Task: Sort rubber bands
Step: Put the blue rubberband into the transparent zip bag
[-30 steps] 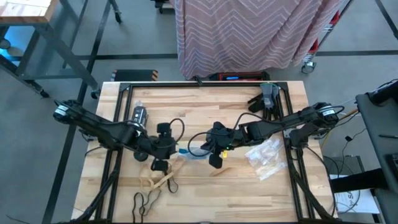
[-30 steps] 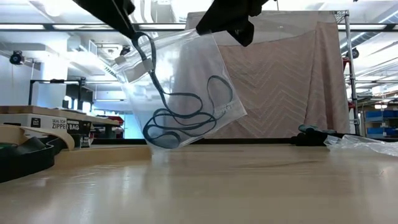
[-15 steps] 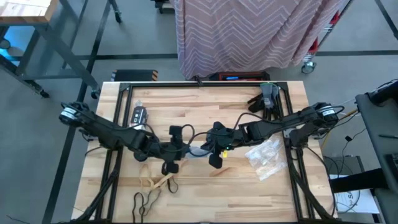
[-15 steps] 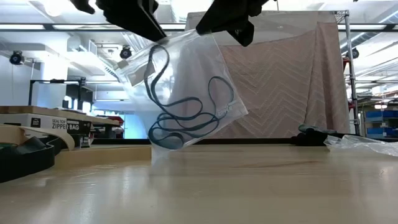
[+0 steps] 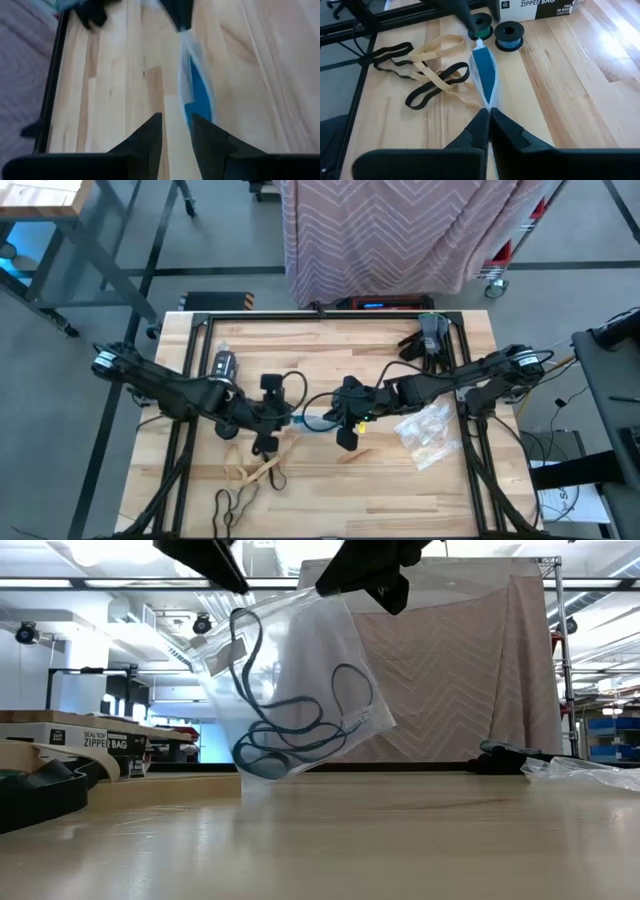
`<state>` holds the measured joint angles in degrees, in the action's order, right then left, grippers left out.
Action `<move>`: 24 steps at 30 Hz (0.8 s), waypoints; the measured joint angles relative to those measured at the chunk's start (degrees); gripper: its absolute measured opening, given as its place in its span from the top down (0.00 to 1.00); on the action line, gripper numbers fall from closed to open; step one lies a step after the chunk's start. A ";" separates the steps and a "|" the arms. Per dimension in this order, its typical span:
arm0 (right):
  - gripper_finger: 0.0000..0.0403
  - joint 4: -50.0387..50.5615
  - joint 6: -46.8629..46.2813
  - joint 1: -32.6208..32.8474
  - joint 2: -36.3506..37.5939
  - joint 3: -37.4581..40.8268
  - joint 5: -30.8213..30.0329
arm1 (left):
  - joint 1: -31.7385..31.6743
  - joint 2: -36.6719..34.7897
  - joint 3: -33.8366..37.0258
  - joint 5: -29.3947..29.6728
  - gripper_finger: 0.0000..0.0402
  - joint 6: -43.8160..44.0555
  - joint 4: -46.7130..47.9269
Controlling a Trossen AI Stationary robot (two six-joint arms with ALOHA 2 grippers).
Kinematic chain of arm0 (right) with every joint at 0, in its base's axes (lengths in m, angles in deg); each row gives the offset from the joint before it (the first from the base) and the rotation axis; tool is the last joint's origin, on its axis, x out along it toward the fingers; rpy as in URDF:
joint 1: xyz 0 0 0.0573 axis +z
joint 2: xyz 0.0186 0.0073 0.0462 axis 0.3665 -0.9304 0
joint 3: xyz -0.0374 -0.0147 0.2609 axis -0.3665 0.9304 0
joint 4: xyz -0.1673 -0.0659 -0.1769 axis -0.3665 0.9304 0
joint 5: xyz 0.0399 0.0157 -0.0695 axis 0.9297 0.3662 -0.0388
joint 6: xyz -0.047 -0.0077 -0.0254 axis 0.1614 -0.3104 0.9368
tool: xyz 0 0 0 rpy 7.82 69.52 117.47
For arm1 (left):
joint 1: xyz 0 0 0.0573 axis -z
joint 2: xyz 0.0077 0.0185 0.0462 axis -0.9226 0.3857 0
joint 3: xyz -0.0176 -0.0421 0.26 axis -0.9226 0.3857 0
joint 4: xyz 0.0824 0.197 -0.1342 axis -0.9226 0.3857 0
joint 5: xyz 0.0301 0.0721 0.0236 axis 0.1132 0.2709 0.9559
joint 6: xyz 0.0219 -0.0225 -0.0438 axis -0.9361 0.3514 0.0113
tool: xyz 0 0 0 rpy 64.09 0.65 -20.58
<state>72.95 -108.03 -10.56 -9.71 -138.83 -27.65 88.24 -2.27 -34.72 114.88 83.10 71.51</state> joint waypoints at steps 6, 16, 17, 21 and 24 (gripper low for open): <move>1.00 0.00 0.21 0.00 0.00 0.00 -0.08 | 0.07 -0.08 -1.89 -3.10 0.85 5.63 6.27; 1.00 0.01 0.22 0.00 0.00 0.00 -0.15 | -0.07 0.64 4.26 -5.34 0.99 7.48 -5.37; 1.00 0.01 0.22 0.02 0.00 0.00 -0.15 | -0.15 0.64 4.48 -5.29 0.99 7.37 -6.40; 1.00 0.01 0.13 0.01 0.00 0.00 -0.14 | -0.92 0.64 5.63 -5.14 0.99 5.93 -9.15; 1.00 0.01 0.06 0.02 0.00 0.00 -0.11 | -1.75 0.64 6.77 -5.11 1.00 5.65 -10.77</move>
<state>72.96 -107.97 -10.54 -9.71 -138.83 -27.77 86.48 -1.64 -27.94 109.77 88.75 60.74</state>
